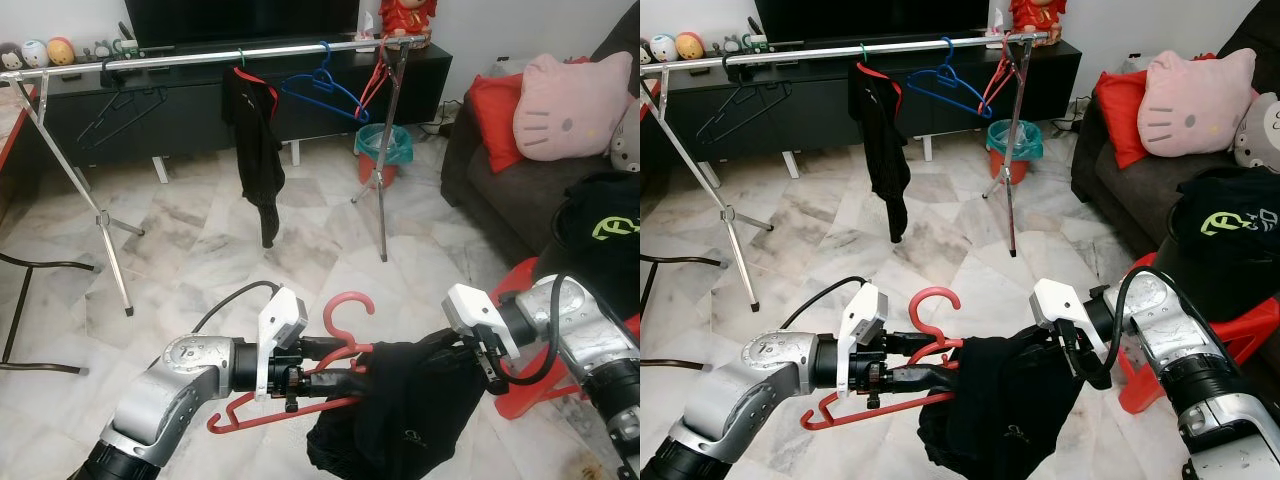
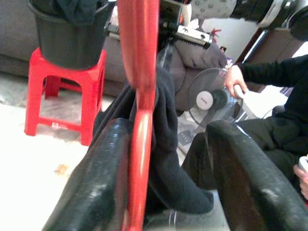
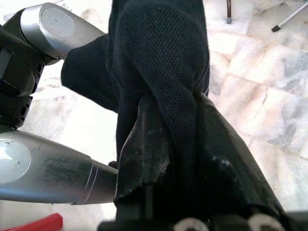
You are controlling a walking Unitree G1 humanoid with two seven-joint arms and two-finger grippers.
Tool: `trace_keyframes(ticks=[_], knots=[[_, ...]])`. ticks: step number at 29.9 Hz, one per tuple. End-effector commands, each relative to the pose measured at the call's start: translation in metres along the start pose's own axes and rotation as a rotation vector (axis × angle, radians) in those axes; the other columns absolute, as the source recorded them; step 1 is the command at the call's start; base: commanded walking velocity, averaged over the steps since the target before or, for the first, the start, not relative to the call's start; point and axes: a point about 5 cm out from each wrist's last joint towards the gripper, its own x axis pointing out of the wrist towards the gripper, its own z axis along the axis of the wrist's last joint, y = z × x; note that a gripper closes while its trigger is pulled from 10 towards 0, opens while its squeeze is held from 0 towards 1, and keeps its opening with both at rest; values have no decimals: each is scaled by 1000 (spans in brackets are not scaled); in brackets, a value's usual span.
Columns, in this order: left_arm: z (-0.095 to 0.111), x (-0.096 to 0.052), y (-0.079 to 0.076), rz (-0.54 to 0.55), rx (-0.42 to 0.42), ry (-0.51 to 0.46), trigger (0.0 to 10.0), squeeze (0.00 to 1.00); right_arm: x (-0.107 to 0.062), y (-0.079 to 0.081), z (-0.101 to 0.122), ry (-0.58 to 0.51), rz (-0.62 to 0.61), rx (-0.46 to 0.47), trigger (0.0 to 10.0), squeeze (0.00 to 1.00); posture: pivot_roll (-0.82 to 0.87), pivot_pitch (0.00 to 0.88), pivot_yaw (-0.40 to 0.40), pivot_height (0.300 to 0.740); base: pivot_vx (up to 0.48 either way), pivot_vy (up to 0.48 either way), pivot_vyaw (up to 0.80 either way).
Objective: Hang hanger
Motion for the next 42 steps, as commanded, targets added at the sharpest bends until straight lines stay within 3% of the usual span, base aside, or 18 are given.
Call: trace_keyframes(ticks=[1,9,12,14,19,23,26,29,30,31,33,35,40,42], knots=[[-1,-4,1,16,9,7,10000,1000,-5,-2,3,-15,-20,-12,0,0,-62,50,-54,740,0,0,0],[-5,-19,12,108,16,29,10000,1000,-5,-1,3,-12,-19,-11,0,0,-63,51,-55,740,0,0,0],[-4,-29,18,155,18,27,10000,1000,-5,-1,2,-10,-19,-9,0,0,-62,51,-55,740,0,0,0],[-4,-43,23,206,19,28,10000,1000,-5,0,0,-8,-17,-3,0,0,-61,51,-56,740,0,0,0],[-3,-50,24,226,19,27,10000,1000,-5,0,0,-7,-17,0,0,0,-61,51,-56,740,0,0,0],[-3,-83,22,296,-5,6,10000,1000,-7,1,-8,18,-22,24,0,0,-57,54,-59,740,0,0,0],[-2,-93,22,335,-15,-18,10000,1000,-6,2,-10,20,-22,31,0,0,-58,56,-58,740,0,0,0],[-7,-114,35,516,-28,-80,10000,1000,-6,3,-11,19,-20,35,0,0,-54,55,-54,740,0,0,0],[-11,-122,41,599,-36,-91,10000,141,-5,3,-11,18,-19,36,0,0,-55,55,-55,740,0,0,0],[-16,-128,47,678,-40,-96,10000,0,-5,4,-11,17,-17,36,0,0,-55,55,-55,740,0,0,0],[-24,-137,56,819,-47,-105,10000,0,-4,4,-12,16,-15,37,0,0,-53,56,-55,740,0,0,0],[-27,-139,58,855,-60,-108,10000,0,-4,4,-12,16,-15,37,0,0,-53,56,-55,740,0,0,0],[-43,-132,62,991,-111,-138,10000,0,-3,5,-11,16,-9,36,0,0,-57,57,-56,740,0,0,0],[-59,-123,62,1010,-148,-85,10000,0,-4,4,-10,14,-11,34,0,0,-59,55,-55,740,0,0,0]])
